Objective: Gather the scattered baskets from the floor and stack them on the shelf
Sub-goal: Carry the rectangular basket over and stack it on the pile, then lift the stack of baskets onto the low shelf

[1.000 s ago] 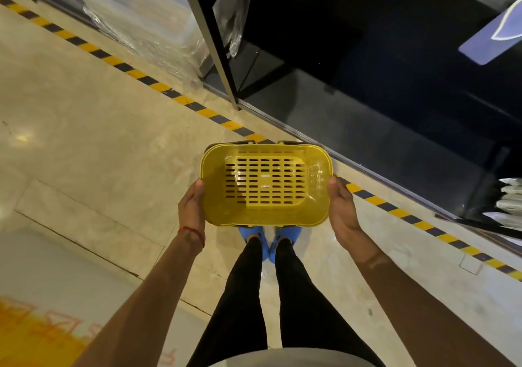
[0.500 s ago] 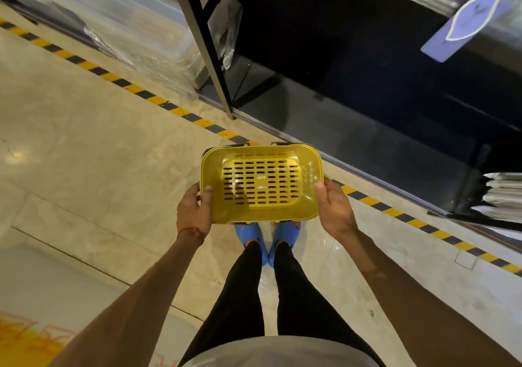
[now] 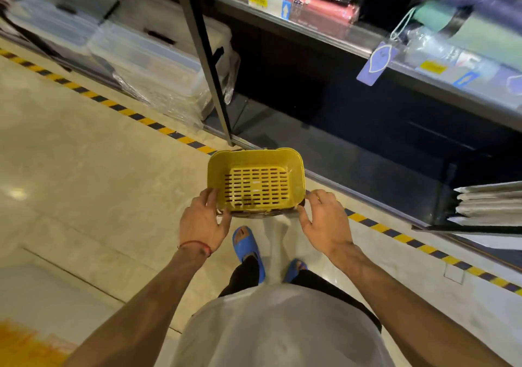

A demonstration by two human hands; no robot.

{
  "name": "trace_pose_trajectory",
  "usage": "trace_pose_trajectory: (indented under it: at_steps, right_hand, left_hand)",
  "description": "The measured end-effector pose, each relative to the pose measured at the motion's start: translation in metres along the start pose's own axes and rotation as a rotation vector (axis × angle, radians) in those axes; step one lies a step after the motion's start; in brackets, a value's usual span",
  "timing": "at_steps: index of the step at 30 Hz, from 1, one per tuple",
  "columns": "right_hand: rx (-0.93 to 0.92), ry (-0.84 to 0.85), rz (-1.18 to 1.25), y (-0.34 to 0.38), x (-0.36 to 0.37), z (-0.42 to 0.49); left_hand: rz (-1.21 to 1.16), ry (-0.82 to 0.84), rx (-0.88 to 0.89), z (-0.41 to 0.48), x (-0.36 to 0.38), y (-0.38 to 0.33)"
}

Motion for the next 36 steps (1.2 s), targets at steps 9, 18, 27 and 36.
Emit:
trace_pose_trajectory:
  at_steps: [9, 18, 27, 36]
  right_hand:
    - [-0.144, -0.108, -0.054, -0.003, -0.047, -0.04]
    - [-0.351, -0.206, -0.166, 0.012, -0.078, -0.093]
    - [-0.229, -0.324, -0.112, 0.028, -0.099, -0.127]
    - [-0.13, -0.282, -0.085, 0.055, -0.043, -0.176]
  left_hand:
    - [0.157, -0.135, 0.053, -0.079, -0.016, -0.062]
    - [0.193, -0.234, 0.154, -0.13, -0.044, -0.127]
    - [0.218, -0.328, 0.37, -0.153, -0.072, -0.125]
    - [0.109, -0.261, 0.44, -0.173, -0.035, -0.066]
Point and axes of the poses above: each hand's wrist, its own z-axis towards the middle knuckle, its own x-axis out of the palm, y = z × x, the point moved 10 cm from there along z, towards the middle knuckle, and after that the axes turned 6 degrees about -z, right-handed, at the moved point
